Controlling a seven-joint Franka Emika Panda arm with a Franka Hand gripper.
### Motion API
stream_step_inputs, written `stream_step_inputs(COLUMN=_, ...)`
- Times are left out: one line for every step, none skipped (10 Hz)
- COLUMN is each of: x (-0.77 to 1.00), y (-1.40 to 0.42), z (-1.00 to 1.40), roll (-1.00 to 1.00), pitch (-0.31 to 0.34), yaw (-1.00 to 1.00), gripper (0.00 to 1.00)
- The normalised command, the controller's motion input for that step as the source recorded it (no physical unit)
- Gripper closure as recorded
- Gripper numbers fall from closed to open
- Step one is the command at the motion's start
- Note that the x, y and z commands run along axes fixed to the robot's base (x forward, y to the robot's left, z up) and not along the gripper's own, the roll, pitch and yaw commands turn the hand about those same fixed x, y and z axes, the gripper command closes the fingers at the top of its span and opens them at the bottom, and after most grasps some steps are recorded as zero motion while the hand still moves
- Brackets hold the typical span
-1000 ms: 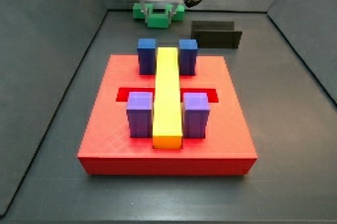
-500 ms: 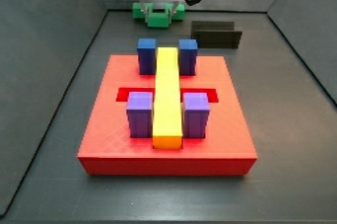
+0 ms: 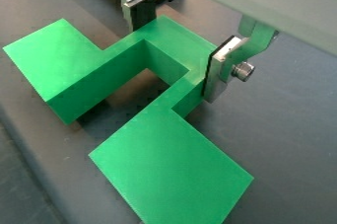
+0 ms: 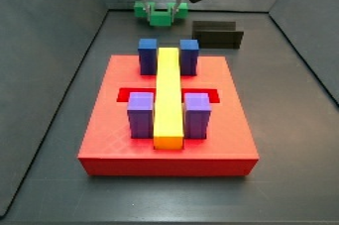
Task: Pick up the green object. Move up. Place the green object on the fixture. Regrasp the green object. Move to above the board. Insert the green object.
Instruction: Move up, then place the green object on the fixture.
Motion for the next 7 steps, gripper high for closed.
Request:
stream_step_inputs(x=0.0, y=0.0, z=0.83, roll=0.0, pitch=0.0, yaw=0.0, gripper=1.0)
stream_step_inputs(x=-0.07, y=-0.01, z=0.71, roll=0.0, pitch=0.046, yaw=0.05, gripper=1.0)
stream_step_inputs(x=-0.09, y=-0.01, z=0.57, roll=0.0, pitch=0.042, yaw=0.05, gripper=1.0)
stream_step_inputs(x=-0.04, y=-0.01, z=0.22, roll=0.03, pitch=-0.004, yaw=0.03, gripper=1.0)
stream_step_inputs(x=0.14, y=-0.01, z=-0.05, roll=0.11, pitch=0.097, yaw=0.0, gripper=1.0)
stream_step_inputs(x=0.16, y=-0.02, z=-0.06, roll=0.09, pitch=0.103, yaw=0.0, gripper=1.0)
stream_step_inputs(x=0.17, y=-0.03, z=-0.08, roll=0.06, pitch=0.106, yaw=0.0, gripper=1.0)
